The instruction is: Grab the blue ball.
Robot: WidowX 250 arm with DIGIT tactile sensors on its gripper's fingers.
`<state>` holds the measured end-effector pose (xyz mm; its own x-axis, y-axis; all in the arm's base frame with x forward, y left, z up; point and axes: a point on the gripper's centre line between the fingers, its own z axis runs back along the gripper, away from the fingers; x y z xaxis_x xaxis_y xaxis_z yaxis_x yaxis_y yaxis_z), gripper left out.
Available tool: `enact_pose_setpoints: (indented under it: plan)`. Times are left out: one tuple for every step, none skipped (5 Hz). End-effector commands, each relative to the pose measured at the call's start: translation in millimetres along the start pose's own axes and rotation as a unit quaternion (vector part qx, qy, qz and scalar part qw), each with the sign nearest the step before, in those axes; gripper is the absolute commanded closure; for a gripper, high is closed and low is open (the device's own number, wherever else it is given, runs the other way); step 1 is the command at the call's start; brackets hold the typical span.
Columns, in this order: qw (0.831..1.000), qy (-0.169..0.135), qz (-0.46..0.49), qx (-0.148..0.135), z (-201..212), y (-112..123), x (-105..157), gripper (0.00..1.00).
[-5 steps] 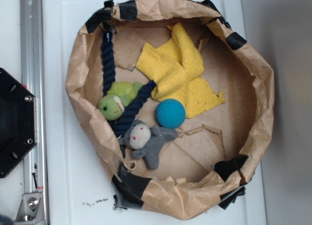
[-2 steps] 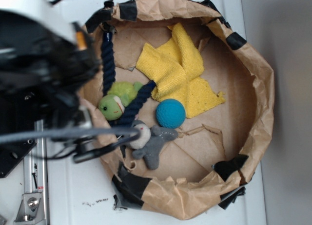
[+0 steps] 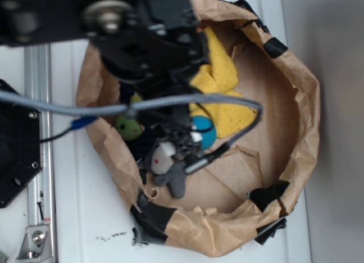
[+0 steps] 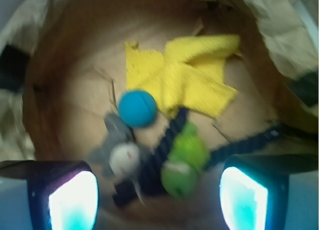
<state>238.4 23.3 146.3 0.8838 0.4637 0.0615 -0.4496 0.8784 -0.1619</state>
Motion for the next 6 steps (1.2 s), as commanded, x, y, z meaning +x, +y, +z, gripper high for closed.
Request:
enact_pose_setpoints:
  plan:
    - [0.998, -0.029, 0.043, -0.047, -72.0, -8.7, 33.6, 0.0]
    - [0.997, -0.011, 0.058, -0.059, -105.1, -13.9, 30.8, 0.0]
    - [0.996, 0.037, 0.057, -0.051, -130.8, -25.9, 14.3, 0.0]
    - [0.997, 0.041, 0.056, -0.039, -132.3, -30.7, 9.8, 1.0]
    - [0.996, 0.061, 0.049, -0.029, -121.1, -30.8, 12.4, 1.0]
    - [0.997, 0.062, 0.028, -0.029, -95.2, -30.1, 21.1, 1.0]
